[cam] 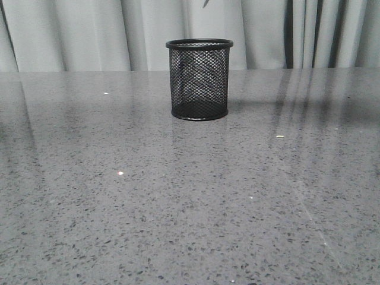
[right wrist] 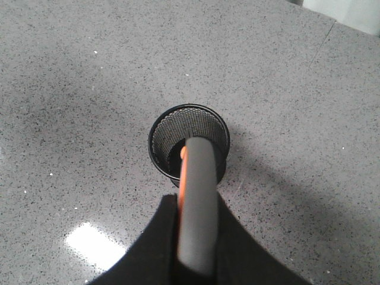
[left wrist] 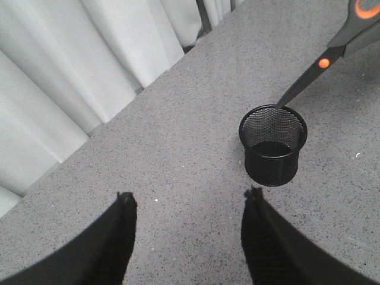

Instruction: Put scissors into bucket

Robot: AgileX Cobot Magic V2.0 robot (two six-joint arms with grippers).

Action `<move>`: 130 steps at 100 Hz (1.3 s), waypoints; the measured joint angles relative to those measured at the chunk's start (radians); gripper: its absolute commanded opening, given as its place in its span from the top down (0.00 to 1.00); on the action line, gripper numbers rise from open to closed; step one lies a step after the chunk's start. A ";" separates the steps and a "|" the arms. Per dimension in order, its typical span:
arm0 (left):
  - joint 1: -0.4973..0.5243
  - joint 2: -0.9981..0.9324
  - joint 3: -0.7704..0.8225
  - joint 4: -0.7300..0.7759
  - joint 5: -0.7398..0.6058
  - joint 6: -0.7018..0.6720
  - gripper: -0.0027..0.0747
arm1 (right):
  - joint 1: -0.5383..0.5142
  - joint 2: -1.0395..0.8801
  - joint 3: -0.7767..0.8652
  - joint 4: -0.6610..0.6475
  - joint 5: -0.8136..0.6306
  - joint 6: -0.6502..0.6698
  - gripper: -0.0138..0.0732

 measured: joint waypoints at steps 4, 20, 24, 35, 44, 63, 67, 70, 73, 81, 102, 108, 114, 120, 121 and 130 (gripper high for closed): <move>0.000 0.000 0.000 0.000 0.000 0.000 0.48 | 0.000 0.009 0.000 0.000 0.000 0.000 0.89; 0.000 0.000 0.000 0.000 0.000 0.000 0.48 | 0.000 0.049 0.000 0.000 0.000 0.000 0.89; 0.000 0.000 0.000 0.000 0.000 0.000 0.48 | 0.000 0.057 0.000 0.000 0.000 0.000 0.89; 0.000 0.000 0.000 0.000 0.000 0.000 0.48 | 0.009 0.078 0.000 -0.002 0.000 0.000 0.89; 0.000 0.000 0.000 0.000 0.000 0.000 0.48 | 0.024 0.086 0.000 -0.002 0.000 0.000 0.89; 0.000 0.000 0.000 0.000 0.000 0.000 0.48 | 0.046 0.117 0.000 -0.004 0.000 0.000 0.89; 0.000 0.000 0.000 0.000 0.000 0.000 0.48 | 0.047 0.124 0.000 -0.004 0.000 0.000 0.89; 0.000 0.000 0.000 0.000 0.000 0.000 0.48 | 0.047 0.131 0.000 -0.004 0.000 0.000 0.89; 0.000 0.000 0.000 0.000 0.000 0.000 0.48 | 0.047 0.134 0.000 -0.006 0.000 0.002 0.89; 0.000 0.000 0.000 0.000 0.000 0.000 0.48 | 0.048 0.141 0.000 -0.019 0.000 0.004 0.89; 0.000 0.000 0.000 0.000 0.000 0.000 0.48 | 0.048 0.143 0.000 -0.030 0.000 0.006 0.89; 0.000 0.000 0.000 0.000 0.000 0.000 0.48 | 0.049 0.143 0.000 -0.029 0.000 0.006 0.89; 0.000 0.000 0.000 0.000 0.000 0.000 0.48 | 0.049 0.146 0.000 -0.029 0.000 0.006 0.89; 0.000 0.000 0.000 0.000 0.000 0.000 0.48 | 0.049 0.153 0.000 -0.029 0.000 0.006 0.89; 0.000 0.000 0.000 0.000 0.000 0.000 0.48 | 0.049 0.152 0.000 -0.029 0.000 0.006 0.89; 0.000 0.000 0.000 -0.001 0.000 0.000 0.48 | 0.049 0.165 0.000 -0.029 0.000 0.008 0.89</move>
